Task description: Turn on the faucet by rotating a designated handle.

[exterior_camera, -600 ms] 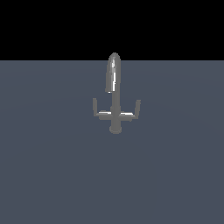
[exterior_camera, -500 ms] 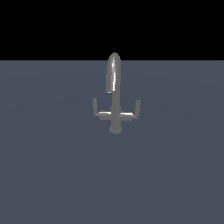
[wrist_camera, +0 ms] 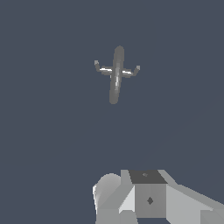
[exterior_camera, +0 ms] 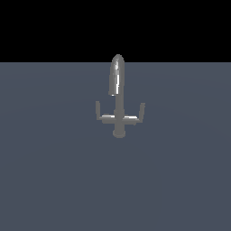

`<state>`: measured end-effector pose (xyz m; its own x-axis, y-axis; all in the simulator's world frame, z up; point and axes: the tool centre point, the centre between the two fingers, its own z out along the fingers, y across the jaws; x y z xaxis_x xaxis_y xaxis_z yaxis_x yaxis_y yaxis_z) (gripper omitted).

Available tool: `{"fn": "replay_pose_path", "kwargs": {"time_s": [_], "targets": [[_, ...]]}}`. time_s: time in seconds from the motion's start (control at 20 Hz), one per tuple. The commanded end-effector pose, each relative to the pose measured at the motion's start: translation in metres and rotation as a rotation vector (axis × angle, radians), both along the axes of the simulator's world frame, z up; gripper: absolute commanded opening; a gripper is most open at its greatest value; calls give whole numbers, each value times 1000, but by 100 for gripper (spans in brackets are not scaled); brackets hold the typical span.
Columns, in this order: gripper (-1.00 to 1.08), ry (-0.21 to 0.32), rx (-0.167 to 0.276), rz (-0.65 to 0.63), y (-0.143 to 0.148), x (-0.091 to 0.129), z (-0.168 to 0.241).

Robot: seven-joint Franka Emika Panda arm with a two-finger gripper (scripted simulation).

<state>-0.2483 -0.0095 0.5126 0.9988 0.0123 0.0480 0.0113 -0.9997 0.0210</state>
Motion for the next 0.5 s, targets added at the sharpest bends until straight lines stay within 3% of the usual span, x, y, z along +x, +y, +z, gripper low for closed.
{"fn": "replay_pose_path", "kwargs": {"time_s": [0.0,0.45], "targets": [[-100,-3,-1,1,0,0,2],[-100,25,-33,56,-2,5,-2]]}}
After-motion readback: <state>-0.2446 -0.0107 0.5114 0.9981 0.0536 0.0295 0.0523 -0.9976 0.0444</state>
